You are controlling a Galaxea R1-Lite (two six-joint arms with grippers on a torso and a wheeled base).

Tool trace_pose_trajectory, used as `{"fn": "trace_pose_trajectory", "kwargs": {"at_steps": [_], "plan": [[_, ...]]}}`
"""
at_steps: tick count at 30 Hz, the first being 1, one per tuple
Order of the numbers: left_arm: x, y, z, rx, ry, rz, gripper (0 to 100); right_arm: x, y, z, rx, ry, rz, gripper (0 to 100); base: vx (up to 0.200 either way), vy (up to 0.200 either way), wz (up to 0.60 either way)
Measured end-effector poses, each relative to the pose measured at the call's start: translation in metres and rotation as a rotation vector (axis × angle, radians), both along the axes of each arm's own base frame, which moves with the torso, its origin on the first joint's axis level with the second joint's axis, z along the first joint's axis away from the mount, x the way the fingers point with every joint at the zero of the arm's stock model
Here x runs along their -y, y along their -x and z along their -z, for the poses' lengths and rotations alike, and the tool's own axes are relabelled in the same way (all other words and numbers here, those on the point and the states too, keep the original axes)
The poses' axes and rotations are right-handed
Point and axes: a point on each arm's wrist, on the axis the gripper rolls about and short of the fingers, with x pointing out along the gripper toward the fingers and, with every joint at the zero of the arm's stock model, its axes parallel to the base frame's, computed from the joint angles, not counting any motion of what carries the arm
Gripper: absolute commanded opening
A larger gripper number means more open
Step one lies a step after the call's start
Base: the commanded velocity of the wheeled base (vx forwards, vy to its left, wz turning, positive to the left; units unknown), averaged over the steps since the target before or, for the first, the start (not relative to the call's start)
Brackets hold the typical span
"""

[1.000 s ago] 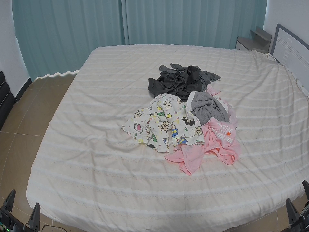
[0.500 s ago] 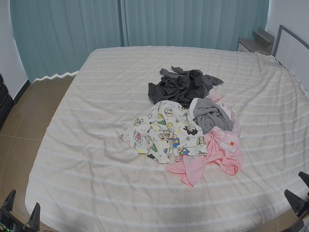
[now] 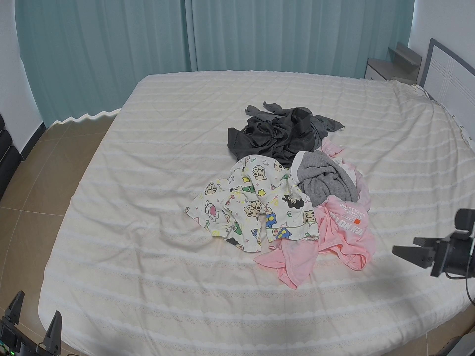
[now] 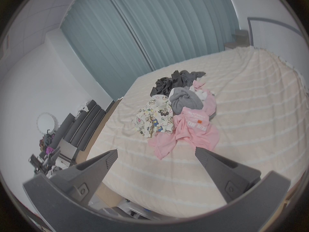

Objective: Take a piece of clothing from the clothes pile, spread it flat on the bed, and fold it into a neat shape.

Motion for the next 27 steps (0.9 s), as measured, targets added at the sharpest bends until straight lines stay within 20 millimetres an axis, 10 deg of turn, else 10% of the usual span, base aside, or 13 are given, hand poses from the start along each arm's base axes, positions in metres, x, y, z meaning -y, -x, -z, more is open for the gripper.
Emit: {"fn": "trace_pose_trajectory", "kwargs": {"at_steps": [18,27], "plan": [[0.000,0.000,0.000,0.000,0.002,0.000,100,-0.109,-0.194,0.077,-0.082,-0.144,0.178,100,0.000,0.000,0.00],[0.000,0.000,0.000,0.000,0.007,0.000,100,-0.133,-0.243,0.119,-0.049,-0.154,0.264,100,0.000,0.000,0.00]]}}
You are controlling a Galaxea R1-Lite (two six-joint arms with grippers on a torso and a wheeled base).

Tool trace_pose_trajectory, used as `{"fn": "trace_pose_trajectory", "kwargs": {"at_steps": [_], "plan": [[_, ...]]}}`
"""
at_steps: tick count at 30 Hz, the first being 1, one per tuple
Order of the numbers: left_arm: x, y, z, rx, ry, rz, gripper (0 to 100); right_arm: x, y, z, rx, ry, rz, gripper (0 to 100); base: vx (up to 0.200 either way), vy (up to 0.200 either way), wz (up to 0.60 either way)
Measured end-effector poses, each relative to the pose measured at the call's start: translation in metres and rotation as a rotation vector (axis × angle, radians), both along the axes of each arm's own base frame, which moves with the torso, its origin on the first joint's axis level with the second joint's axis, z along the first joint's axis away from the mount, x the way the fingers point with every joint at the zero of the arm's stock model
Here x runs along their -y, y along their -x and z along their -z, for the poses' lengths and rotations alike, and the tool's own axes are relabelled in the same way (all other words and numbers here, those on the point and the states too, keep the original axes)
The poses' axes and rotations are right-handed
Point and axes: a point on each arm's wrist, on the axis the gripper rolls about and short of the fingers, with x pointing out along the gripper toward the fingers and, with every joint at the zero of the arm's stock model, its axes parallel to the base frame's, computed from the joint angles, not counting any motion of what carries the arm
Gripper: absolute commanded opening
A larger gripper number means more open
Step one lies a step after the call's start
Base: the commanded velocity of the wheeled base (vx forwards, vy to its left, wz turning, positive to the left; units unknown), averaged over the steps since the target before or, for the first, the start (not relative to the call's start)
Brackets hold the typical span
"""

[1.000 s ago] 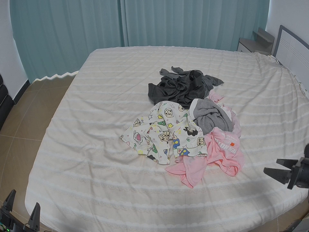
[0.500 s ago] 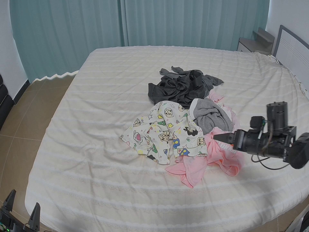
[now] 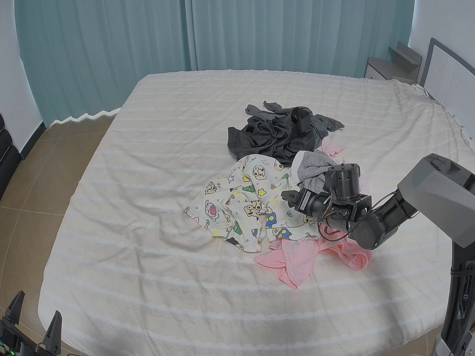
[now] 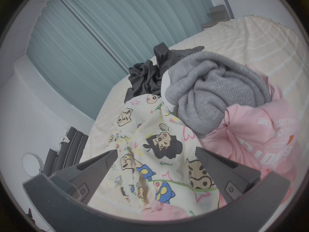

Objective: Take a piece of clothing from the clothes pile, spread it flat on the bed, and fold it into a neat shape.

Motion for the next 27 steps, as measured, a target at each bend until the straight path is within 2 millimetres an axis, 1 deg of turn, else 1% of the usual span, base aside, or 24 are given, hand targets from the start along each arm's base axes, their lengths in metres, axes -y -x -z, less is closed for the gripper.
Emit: {"fn": "trace_pose_trajectory", "kwargs": {"at_steps": [3,7,15,22,27], "plan": [[0.000,0.000,0.000,0.000,0.001,0.000,100,0.006,-0.004,0.005,-0.004,0.007,0.018,100,0.000,0.000,0.00],[0.000,0.000,0.000,0.000,0.002,0.000,100,0.011,-0.006,0.005,-0.004,0.010,0.031,100,0.000,0.000,0.00],[0.000,0.000,0.000,0.000,0.008,0.000,100,0.014,-0.009,0.007,0.005,0.029,0.030,100,0.000,0.000,0.00],[0.000,0.000,0.000,0.000,0.009,0.000,100,0.005,-0.016,0.017,0.017,0.061,0.000,100,0.000,0.000,0.00],[0.000,0.000,0.000,0.000,0.011,-0.001,100,-0.008,-0.025,0.023,0.043,0.095,-0.035,100,0.000,0.000,0.00]]}}
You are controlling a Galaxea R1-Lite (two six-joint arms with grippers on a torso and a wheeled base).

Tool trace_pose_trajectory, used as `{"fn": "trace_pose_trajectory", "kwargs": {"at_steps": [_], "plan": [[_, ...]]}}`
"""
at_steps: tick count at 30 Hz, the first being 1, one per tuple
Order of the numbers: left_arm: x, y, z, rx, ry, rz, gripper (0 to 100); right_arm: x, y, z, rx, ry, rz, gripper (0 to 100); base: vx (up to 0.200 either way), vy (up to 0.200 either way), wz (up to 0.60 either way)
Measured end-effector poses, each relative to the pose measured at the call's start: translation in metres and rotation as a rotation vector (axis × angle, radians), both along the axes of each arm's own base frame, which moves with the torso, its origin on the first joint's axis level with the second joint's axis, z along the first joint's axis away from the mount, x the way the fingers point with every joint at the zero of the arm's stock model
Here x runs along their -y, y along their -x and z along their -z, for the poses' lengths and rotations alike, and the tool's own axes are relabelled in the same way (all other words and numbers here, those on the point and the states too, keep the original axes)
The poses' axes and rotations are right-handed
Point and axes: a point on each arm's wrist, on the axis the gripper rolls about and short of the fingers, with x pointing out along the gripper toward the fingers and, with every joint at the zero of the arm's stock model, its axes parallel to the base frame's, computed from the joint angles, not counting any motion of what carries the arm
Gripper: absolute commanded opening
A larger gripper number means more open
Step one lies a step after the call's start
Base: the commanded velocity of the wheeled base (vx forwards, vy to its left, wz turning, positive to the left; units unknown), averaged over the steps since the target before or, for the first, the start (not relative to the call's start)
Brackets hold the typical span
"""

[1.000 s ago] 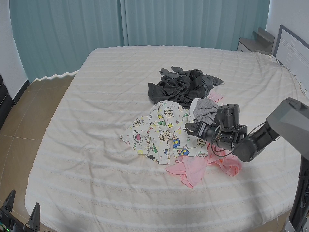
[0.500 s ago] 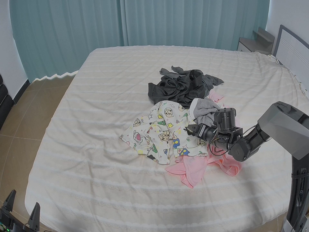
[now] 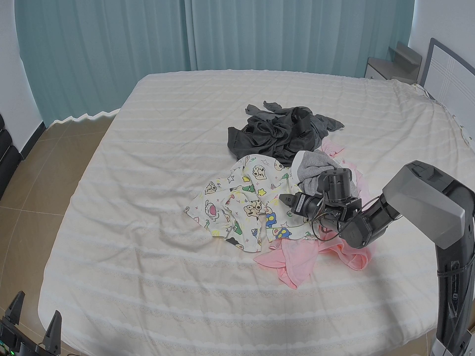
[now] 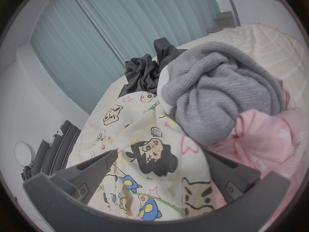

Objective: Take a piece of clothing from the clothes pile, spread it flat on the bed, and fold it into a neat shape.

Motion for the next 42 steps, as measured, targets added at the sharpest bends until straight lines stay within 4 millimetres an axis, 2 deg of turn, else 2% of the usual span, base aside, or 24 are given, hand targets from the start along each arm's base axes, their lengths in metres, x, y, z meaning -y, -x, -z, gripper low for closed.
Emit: {"fn": "trace_pose_trajectory", "kwargs": {"at_steps": [1,2,8,13,18,25,31,42], "plan": [[0.000,0.000,0.000,0.000,0.002,0.000,100,-0.002,-0.001,0.001,0.003,0.005,-0.007,100,0.000,0.000,0.00],[0.000,0.000,0.000,0.000,0.003,0.000,100,-0.006,-0.001,0.003,0.006,0.013,-0.018,0,0.000,0.000,0.00],[0.000,0.000,0.000,0.000,0.004,0.000,100,-0.020,0.001,0.011,0.020,0.063,-0.070,0,0.000,0.000,0.00],[0.000,0.000,0.000,0.000,0.004,0.000,100,-0.021,0.001,0.014,0.031,0.061,-0.071,0,0.000,0.000,0.00],[0.000,0.000,0.000,0.000,0.003,0.001,100,-0.015,0.000,0.006,0.078,0.033,-0.057,0,0.000,0.000,0.00],[0.000,0.000,0.000,0.000,-0.005,0.000,100,-0.006,0.015,-0.014,0.134,-0.011,-0.056,0,0.000,0.000,0.00],[0.000,0.000,0.000,0.000,-0.014,0.000,100,0.000,0.046,-0.042,0.136,-0.081,-0.096,0,0.000,0.000,0.00],[0.000,0.000,0.000,0.002,-0.051,0.011,100,0.016,0.107,-0.114,0.246,-0.191,-0.202,0,0.000,0.000,0.00]]}}
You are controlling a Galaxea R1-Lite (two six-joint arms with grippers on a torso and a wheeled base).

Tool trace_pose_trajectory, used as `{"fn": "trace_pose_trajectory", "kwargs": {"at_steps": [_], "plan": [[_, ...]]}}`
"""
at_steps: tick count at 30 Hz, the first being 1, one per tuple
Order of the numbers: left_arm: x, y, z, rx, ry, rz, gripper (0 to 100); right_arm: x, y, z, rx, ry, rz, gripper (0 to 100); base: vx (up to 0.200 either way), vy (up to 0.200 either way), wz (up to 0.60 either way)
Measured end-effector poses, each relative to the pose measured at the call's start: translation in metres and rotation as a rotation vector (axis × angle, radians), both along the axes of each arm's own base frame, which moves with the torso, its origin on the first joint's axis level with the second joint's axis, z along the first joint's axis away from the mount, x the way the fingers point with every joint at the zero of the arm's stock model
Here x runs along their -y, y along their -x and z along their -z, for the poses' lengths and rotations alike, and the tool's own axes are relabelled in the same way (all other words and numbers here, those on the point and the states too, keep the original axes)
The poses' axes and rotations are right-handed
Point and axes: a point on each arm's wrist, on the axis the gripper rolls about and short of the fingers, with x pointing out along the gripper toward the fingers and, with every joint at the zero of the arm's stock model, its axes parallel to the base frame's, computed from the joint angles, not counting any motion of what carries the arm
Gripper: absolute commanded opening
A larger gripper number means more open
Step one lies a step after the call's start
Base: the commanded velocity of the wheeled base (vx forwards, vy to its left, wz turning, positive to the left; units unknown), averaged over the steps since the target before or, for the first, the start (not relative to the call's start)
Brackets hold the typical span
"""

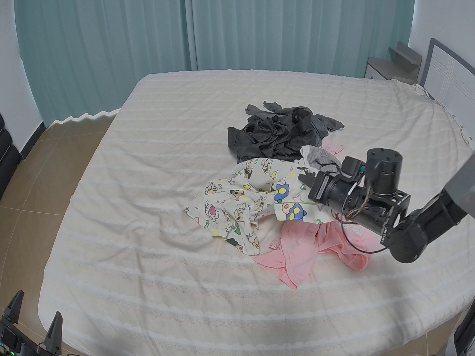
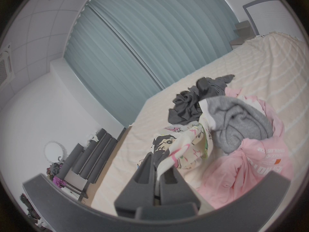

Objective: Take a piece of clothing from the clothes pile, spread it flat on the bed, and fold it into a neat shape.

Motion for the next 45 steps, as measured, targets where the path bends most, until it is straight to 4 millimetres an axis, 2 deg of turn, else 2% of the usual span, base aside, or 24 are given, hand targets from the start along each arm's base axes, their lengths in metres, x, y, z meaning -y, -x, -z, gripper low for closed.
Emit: {"fn": "trace_pose_trajectory", "kwargs": {"at_steps": [5,9,12,15,20,27,31,37,45], "plan": [[0.000,0.002,-0.011,0.051,0.037,0.021,100,0.004,0.024,-0.032,0.068,-0.043,-0.045,0,0.000,0.000,0.00],[0.001,0.008,-0.042,0.123,0.083,0.075,100,0.002,0.037,-0.048,0.103,-0.063,-0.074,0,0.000,0.000,0.00],[0.002,0.006,-0.068,0.125,0.080,0.182,100,-0.002,0.047,-0.060,0.125,-0.078,-0.105,0,0.000,0.000,0.00],[0.004,-0.006,-0.087,0.074,0.047,0.311,100,-0.007,0.057,-0.072,0.144,-0.091,-0.139,0,0.000,0.000,0.00],[0.010,-0.038,-0.102,-0.078,0.012,0.490,100,-0.020,0.074,-0.093,0.172,-0.112,-0.212,0,0.000,0.000,0.00],[0.035,-0.087,-0.096,-0.342,-0.026,0.767,100,-0.048,0.100,-0.131,0.229,-0.163,-0.337,0,0.000,0.000,0.00],[0.050,-0.101,-0.084,-0.462,-0.050,0.878,100,-0.063,0.114,-0.148,0.260,-0.195,-0.400,0,0.000,0.000,0.00],[0.069,-0.117,-0.072,-0.552,-0.075,0.960,100,-0.081,0.124,-0.163,0.292,-0.237,-0.426,0,0.000,0.000,0.00],[0.090,-0.144,-0.064,-0.540,-0.078,0.966,100,-0.101,0.135,-0.166,0.295,-0.262,-0.446,0,0.000,0.000,0.00]]}}
